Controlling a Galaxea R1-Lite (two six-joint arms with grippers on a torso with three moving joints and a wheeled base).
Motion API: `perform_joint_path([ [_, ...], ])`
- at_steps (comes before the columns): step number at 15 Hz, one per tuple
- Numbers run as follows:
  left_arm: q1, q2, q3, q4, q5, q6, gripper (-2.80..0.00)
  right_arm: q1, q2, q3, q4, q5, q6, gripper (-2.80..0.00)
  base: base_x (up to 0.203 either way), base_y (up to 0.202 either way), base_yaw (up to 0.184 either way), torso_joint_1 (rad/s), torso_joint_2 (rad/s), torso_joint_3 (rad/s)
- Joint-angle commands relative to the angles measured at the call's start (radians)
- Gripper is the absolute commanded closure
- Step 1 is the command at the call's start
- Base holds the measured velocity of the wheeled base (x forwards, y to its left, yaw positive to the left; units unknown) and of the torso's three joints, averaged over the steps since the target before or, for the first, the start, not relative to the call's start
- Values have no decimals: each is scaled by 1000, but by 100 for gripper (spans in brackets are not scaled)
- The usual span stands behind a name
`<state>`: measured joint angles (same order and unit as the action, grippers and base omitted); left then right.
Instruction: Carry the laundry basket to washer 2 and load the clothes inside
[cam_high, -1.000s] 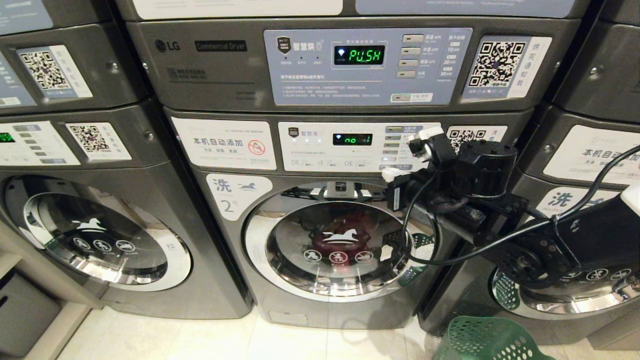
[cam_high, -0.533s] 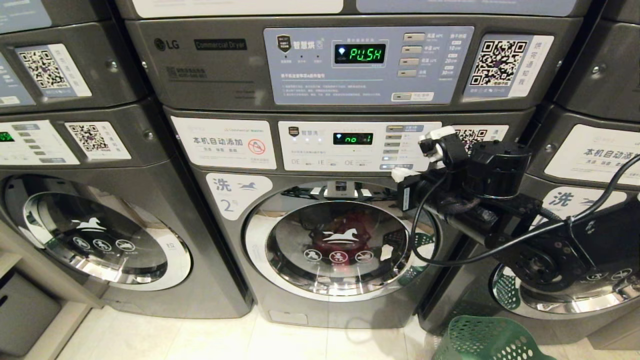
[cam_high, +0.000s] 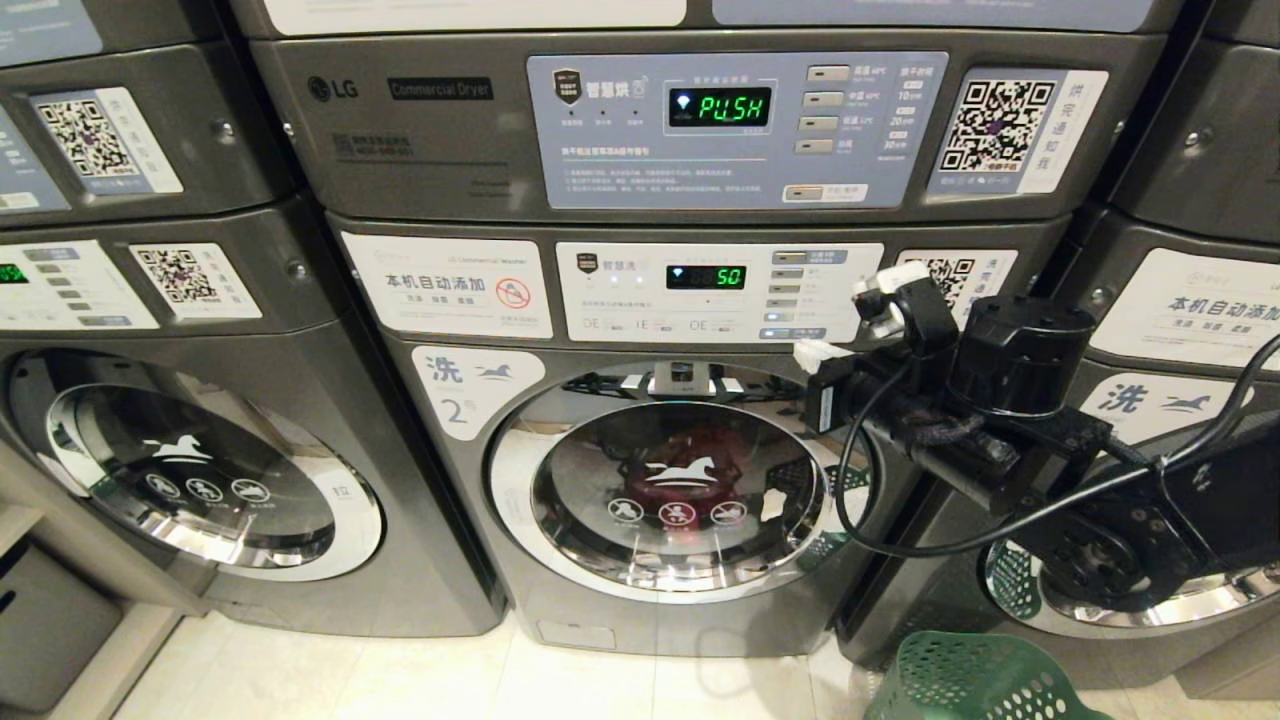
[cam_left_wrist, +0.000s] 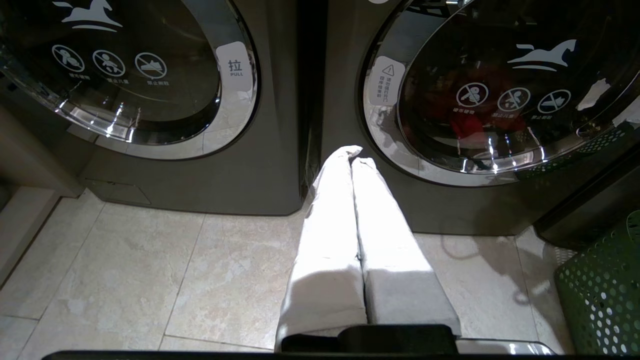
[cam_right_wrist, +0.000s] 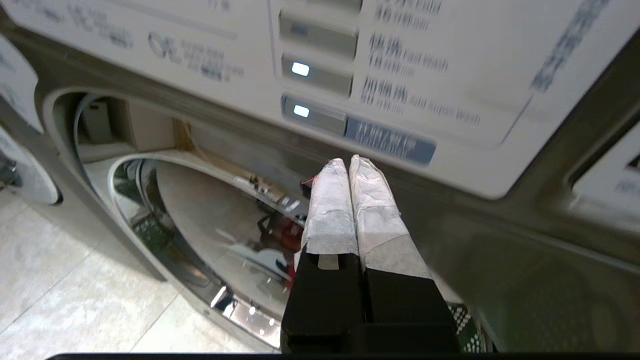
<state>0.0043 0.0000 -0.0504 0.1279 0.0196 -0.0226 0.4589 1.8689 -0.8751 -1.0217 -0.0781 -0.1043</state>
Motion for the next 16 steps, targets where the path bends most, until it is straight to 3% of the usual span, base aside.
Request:
perform_joint_path([
  [1, 0, 0, 0, 1, 0, 0, 0, 4, -59, 95, -9, 7, 0, 0, 0, 0, 0, 0, 0, 0],
  [3, 0, 0, 0, 1, 0, 0, 0, 8, -166, 214, 28, 17, 1, 0, 0, 0, 0, 0, 0, 0],
  [6, 0, 0, 0, 1, 0, 0, 0, -19, -434, 358, 246, 9, 18, 0, 0, 0, 0, 0, 0, 0],
  [10, 0, 0, 0, 1, 0, 0, 0, -242, -904, 512, 600, 52, 32, 0, 0, 0, 0, 0, 0, 0],
  [13, 0, 0, 0, 1, 0, 0, 0, -412, -1306, 696, 693, 132, 40, 0, 0, 0, 0, 0, 0, 0],
  [16, 0, 0, 0, 1, 0, 0, 0, -513, -1570, 813, 810, 185, 32, 0, 0, 0, 0, 0, 0, 0],
])
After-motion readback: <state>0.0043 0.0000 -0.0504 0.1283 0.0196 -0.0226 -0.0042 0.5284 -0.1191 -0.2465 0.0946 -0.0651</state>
